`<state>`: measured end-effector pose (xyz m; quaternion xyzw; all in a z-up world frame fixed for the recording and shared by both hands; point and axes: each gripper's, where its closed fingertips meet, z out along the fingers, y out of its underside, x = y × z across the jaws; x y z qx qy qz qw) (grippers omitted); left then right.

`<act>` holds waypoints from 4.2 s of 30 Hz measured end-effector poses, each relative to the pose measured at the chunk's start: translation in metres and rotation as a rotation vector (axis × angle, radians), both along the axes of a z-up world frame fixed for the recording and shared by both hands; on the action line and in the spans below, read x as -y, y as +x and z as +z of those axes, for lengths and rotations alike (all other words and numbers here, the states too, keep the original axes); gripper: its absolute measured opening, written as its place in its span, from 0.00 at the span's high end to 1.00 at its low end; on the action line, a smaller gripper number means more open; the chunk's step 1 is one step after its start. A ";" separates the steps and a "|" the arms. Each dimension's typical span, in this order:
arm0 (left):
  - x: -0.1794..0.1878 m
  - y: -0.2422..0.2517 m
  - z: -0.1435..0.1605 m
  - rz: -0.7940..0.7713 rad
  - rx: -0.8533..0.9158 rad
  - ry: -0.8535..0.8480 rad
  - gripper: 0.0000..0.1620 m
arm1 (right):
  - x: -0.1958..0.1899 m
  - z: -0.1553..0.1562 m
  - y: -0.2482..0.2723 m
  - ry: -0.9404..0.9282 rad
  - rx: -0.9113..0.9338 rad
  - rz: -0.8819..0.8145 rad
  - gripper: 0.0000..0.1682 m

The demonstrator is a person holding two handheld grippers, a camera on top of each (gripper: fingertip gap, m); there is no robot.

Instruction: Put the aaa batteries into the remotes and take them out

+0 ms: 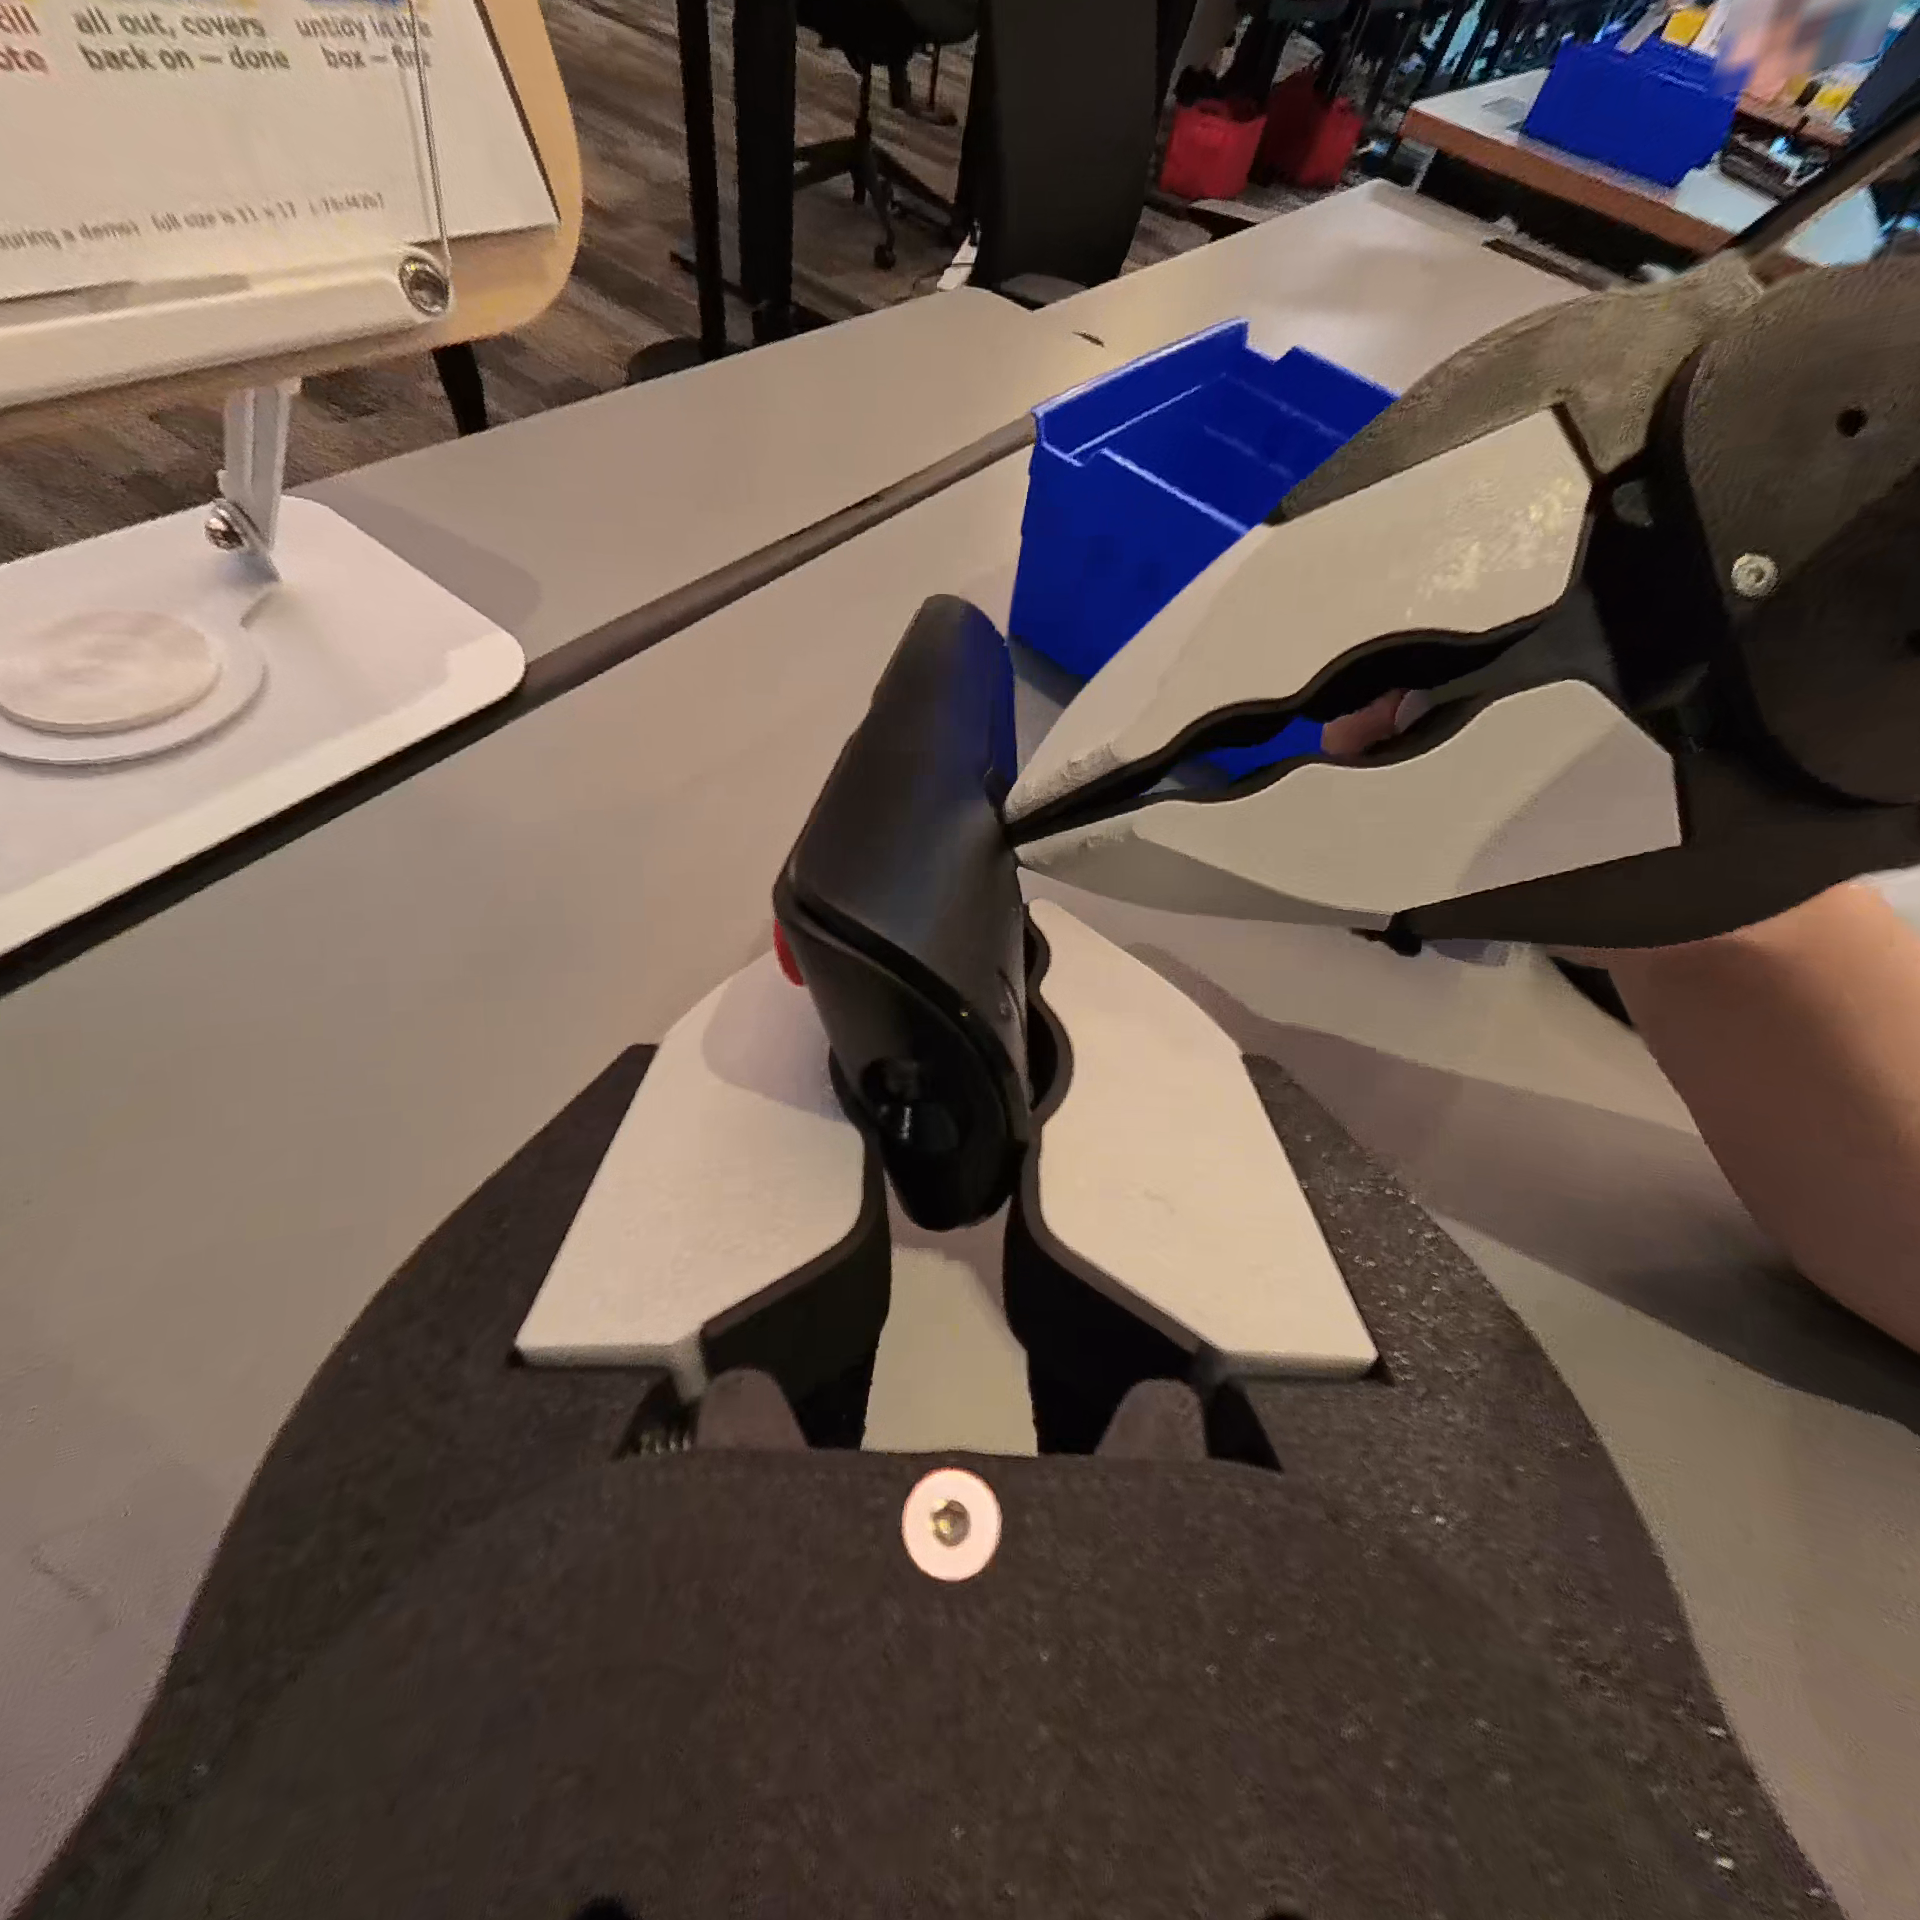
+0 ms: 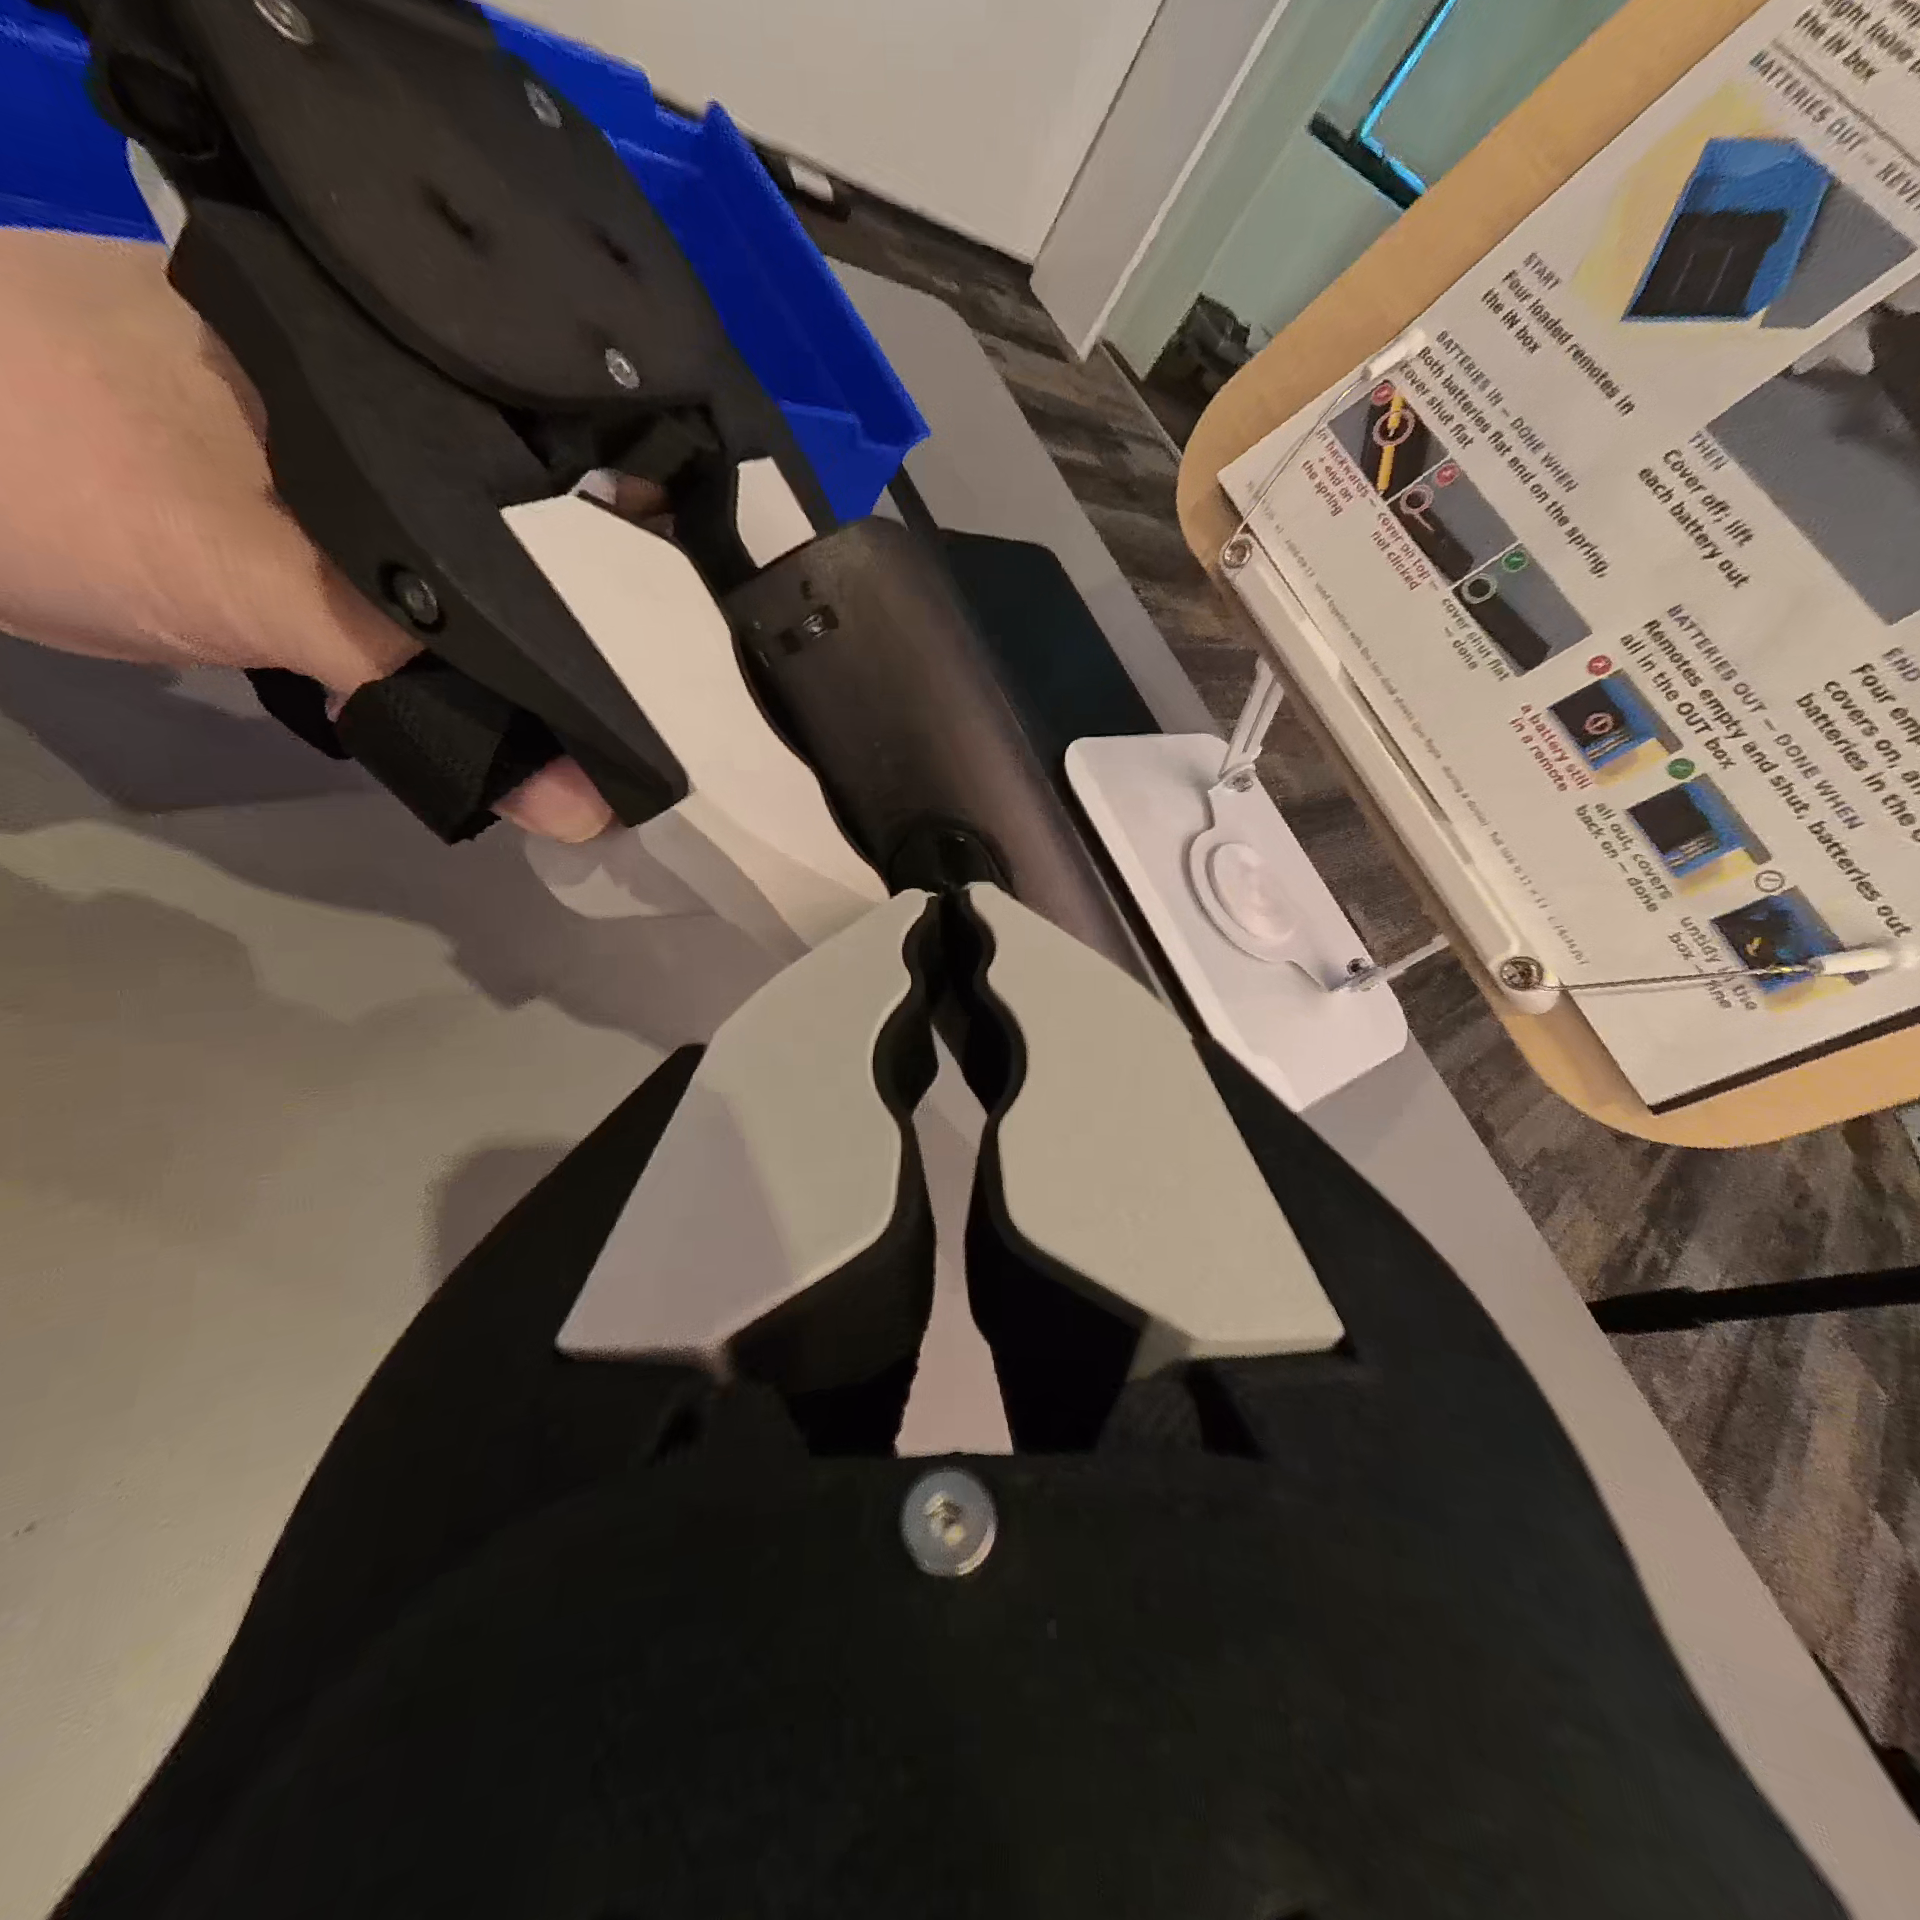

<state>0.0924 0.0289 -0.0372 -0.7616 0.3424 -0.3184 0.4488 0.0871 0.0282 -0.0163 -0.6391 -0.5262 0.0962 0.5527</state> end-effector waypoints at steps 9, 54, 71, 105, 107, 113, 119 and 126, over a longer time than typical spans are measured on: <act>-0.003 -0.013 0.014 0.038 0.020 0.034 0.87 | -0.026 -0.029 0.039 -0.065 0.105 -0.145 0.99; 0.116 -0.034 0.181 -0.540 0.600 0.178 0.86 | 0.116 0.189 0.051 -0.225 -0.773 0.316 0.77; 0.132 -0.037 0.189 -0.618 0.622 0.285 0.86 | 0.141 0.201 0.044 -0.130 -0.720 0.307 0.84; 0.152 -0.050 0.192 -0.670 0.531 0.564 0.86 | 0.165 0.201 0.022 0.050 -0.552 0.261 0.84; 0.154 -0.050 0.193 -0.673 0.533 0.563 0.86 | 0.167 0.202 0.023 0.025 -0.574 0.305 0.85; 0.156 -0.052 0.193 -0.680 0.520 0.570 0.86 | 0.171 0.198 0.020 -0.027 -0.568 0.370 0.85; 0.158 -0.057 0.192 -0.675 0.463 0.602 0.85 | 0.174 0.194 0.017 -0.070 -0.546 0.407 0.86; 0.158 -0.059 0.192 -0.678 0.450 0.591 0.85 | 0.175 0.190 0.016 -0.085 -0.528 0.443 0.86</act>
